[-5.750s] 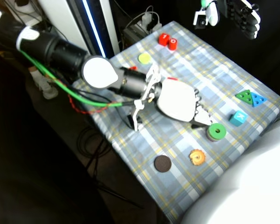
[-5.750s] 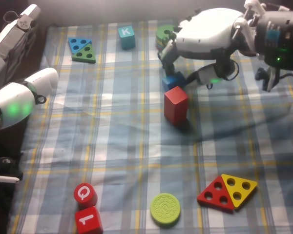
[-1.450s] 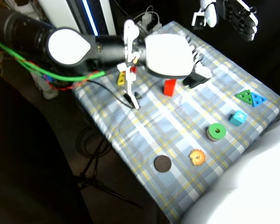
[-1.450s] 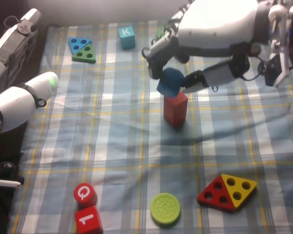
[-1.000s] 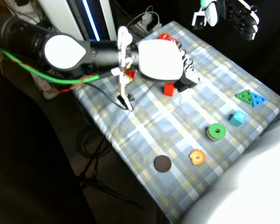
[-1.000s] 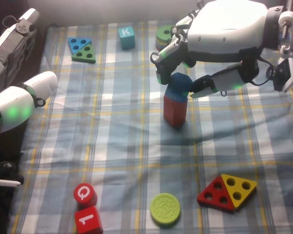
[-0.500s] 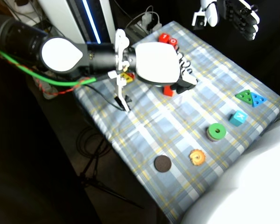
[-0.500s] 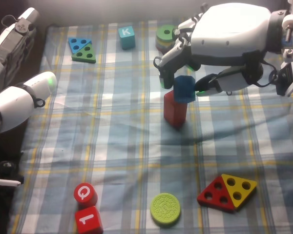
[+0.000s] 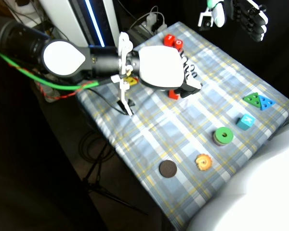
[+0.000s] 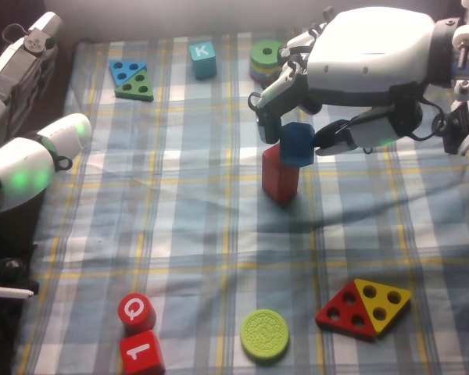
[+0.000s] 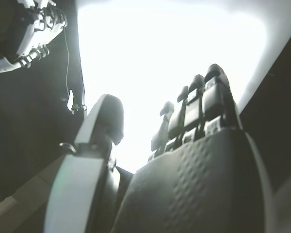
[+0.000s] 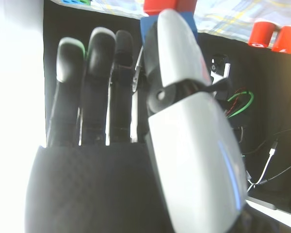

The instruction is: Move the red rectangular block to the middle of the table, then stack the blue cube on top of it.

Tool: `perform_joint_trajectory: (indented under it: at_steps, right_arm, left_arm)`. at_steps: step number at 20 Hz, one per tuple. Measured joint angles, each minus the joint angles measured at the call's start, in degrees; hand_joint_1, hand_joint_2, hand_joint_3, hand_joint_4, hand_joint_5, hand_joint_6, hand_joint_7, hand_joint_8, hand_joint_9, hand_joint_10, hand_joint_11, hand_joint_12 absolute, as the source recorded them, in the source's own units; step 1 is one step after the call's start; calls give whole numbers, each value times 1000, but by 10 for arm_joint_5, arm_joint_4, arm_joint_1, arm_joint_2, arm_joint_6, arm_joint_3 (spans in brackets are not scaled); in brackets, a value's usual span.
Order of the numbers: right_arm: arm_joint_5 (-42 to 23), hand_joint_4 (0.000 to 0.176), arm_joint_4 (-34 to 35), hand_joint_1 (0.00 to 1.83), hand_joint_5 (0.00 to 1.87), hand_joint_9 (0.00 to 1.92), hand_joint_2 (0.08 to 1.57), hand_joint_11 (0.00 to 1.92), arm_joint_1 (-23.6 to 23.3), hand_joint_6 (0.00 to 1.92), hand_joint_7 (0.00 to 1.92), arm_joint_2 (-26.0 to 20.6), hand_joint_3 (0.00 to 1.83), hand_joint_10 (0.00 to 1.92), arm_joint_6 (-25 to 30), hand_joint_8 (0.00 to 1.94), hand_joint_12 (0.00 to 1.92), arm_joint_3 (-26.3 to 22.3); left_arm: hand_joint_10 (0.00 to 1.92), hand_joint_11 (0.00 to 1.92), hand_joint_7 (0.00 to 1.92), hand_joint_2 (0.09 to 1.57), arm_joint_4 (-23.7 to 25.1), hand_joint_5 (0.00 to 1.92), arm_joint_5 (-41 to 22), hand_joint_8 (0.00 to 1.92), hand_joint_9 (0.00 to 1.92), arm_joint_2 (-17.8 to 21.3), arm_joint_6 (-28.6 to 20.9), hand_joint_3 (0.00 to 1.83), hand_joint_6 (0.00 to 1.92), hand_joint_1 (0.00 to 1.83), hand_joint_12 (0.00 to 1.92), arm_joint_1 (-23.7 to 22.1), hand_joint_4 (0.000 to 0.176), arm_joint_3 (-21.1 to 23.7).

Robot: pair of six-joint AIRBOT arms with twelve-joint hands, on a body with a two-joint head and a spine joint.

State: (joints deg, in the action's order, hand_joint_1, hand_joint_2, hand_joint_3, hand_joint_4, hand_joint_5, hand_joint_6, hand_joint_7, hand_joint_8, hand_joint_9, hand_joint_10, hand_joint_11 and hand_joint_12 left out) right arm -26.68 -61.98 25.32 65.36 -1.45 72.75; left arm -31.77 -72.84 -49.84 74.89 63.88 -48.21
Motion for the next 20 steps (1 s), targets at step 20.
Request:
perform_joint_trajectory:
  at_steps: [20]
  right_arm:
    - [-2,0,-13,1207,896,667,1161,423,0,1061,901,0,0,1360,0,1250,1794,-2]
  left_arm:
    - [0,0,0,1470,0,0,0,0,0,0,-1,1,0,787,0,0,90,0]
